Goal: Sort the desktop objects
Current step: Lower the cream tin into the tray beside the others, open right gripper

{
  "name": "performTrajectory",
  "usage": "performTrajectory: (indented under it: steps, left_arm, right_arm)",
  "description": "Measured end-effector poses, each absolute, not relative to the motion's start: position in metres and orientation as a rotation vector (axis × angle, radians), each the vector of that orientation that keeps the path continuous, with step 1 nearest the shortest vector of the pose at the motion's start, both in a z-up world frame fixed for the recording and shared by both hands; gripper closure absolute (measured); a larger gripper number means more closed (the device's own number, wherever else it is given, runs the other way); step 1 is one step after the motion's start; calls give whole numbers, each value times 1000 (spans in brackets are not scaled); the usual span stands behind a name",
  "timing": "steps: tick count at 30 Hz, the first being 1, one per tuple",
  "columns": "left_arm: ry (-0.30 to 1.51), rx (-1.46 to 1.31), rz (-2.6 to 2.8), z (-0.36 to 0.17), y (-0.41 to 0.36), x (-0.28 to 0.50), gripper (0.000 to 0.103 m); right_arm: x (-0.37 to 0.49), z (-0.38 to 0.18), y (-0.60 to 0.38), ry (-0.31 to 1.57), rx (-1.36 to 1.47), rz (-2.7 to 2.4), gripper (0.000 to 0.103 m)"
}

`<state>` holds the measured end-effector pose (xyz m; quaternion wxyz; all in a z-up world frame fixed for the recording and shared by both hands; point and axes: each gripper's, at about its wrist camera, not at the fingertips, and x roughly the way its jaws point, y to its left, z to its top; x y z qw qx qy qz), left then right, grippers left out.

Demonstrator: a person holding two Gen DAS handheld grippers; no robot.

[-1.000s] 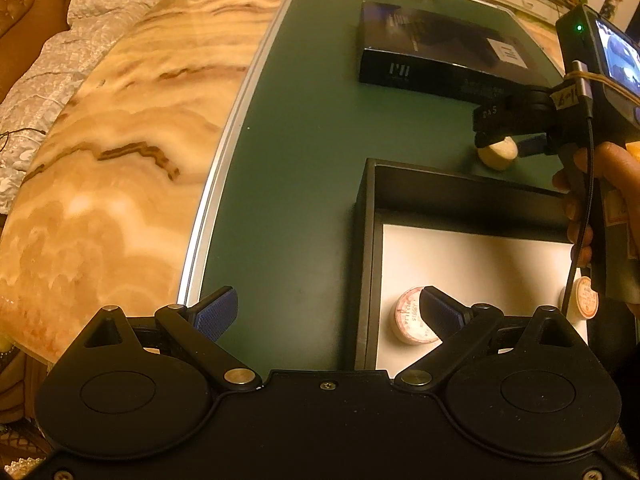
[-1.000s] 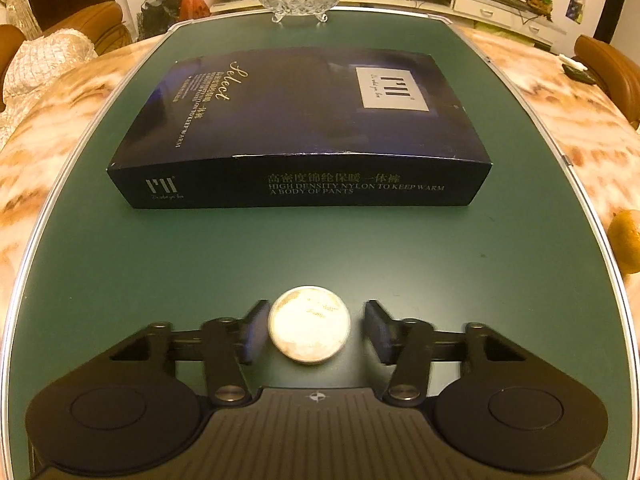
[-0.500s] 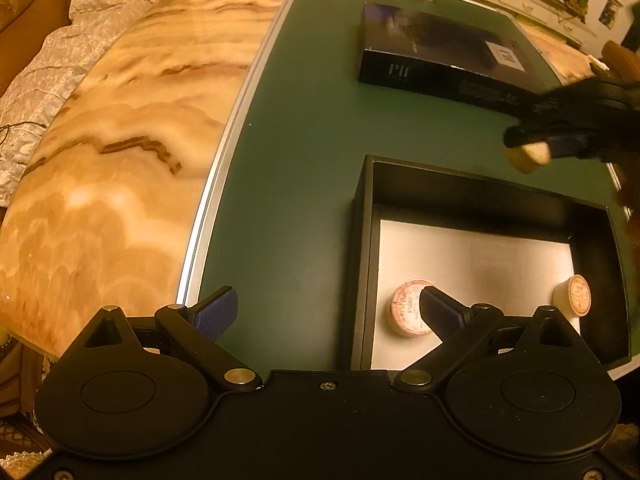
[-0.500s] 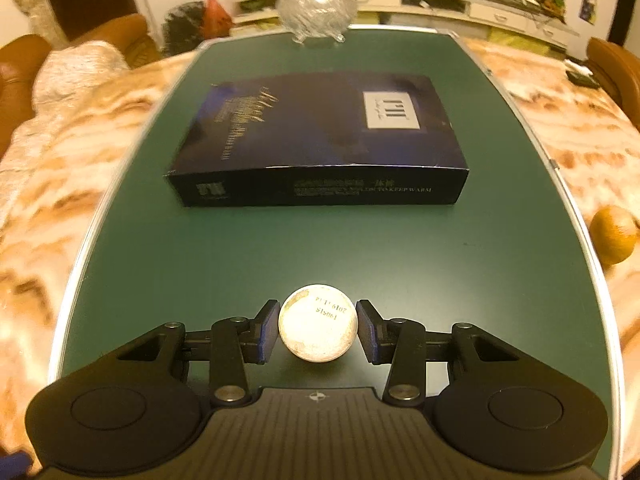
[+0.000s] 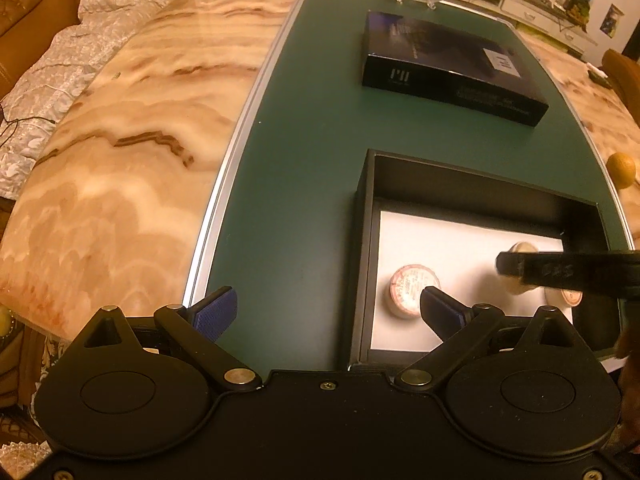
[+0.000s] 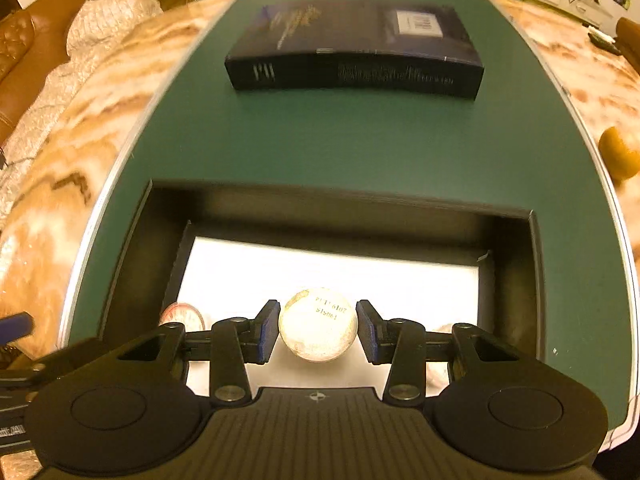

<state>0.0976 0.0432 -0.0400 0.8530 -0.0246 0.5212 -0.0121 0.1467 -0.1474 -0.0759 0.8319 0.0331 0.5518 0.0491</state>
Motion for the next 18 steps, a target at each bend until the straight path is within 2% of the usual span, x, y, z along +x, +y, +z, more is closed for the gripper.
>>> performTrajectory:
  steps: [18]
  left_arm:
    - [1104,-48,-17,-41,46,94,3]
  right_arm:
    - [141,-99,-134,1215,27,57,58]
